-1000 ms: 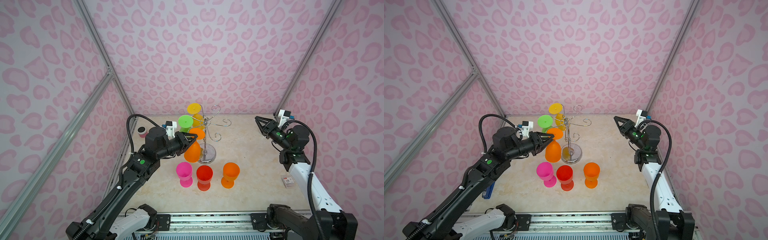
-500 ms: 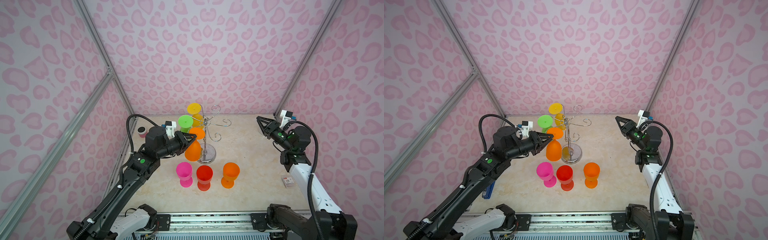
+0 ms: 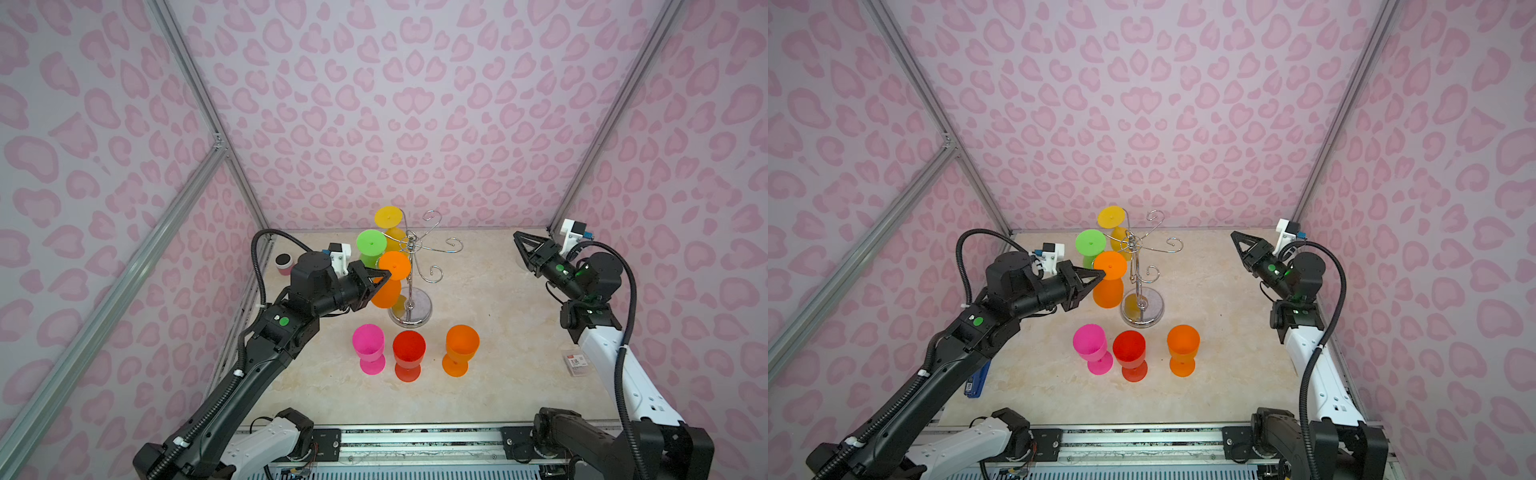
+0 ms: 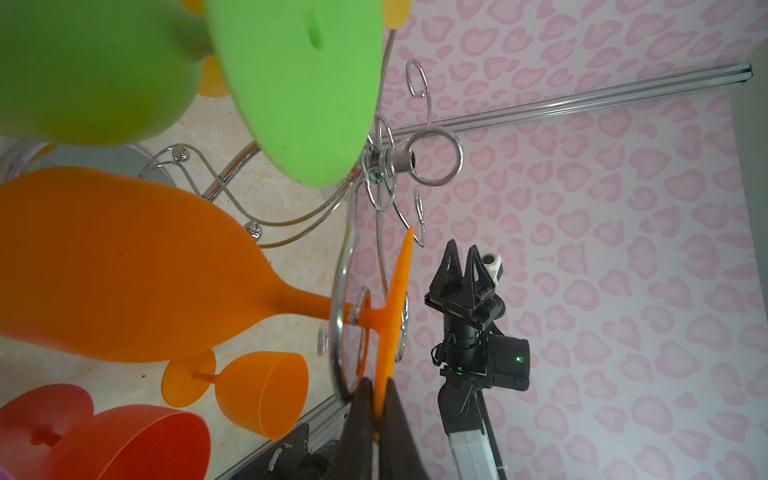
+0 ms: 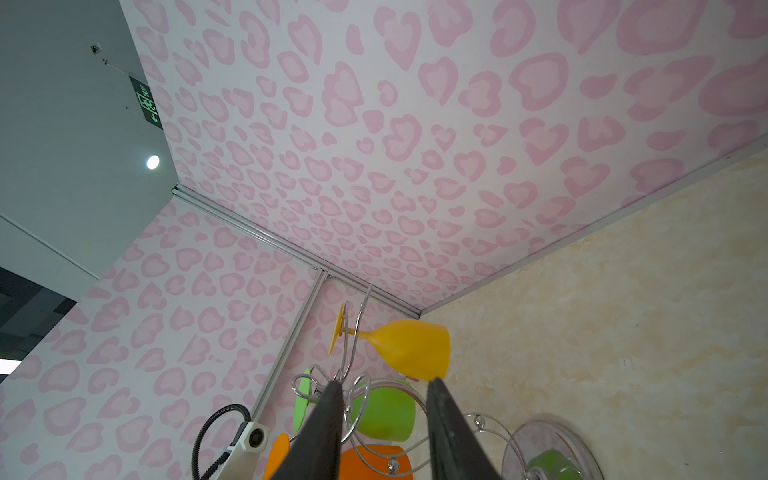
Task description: Take the wine glass off the wine glass rack
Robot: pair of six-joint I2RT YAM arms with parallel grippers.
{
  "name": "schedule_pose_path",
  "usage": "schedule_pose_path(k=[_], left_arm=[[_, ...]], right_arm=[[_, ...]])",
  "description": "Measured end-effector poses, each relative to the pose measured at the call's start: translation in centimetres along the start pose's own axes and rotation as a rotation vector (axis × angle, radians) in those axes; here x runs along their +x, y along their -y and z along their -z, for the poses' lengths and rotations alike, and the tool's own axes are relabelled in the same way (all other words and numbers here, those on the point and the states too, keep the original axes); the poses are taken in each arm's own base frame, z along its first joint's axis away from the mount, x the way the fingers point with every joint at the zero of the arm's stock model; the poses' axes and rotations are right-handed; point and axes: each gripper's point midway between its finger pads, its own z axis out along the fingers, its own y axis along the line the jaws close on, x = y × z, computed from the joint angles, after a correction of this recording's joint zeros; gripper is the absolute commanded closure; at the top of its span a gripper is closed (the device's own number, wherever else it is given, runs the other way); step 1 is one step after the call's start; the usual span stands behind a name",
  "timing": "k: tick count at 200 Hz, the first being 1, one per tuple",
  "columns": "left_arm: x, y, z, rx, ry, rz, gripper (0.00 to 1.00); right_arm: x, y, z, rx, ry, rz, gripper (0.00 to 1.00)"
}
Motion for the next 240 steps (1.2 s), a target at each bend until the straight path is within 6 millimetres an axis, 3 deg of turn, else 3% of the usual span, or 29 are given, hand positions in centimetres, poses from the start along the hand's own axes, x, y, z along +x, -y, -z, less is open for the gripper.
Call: schedule_pose_path(k=[240], left_arm=[[-0.4,1.7,2.1,0.021,0.024,0.01,0.98]], right_arm=[[0.3,0.7,0.1,0.003,-0.003,-0.017,0.65]])
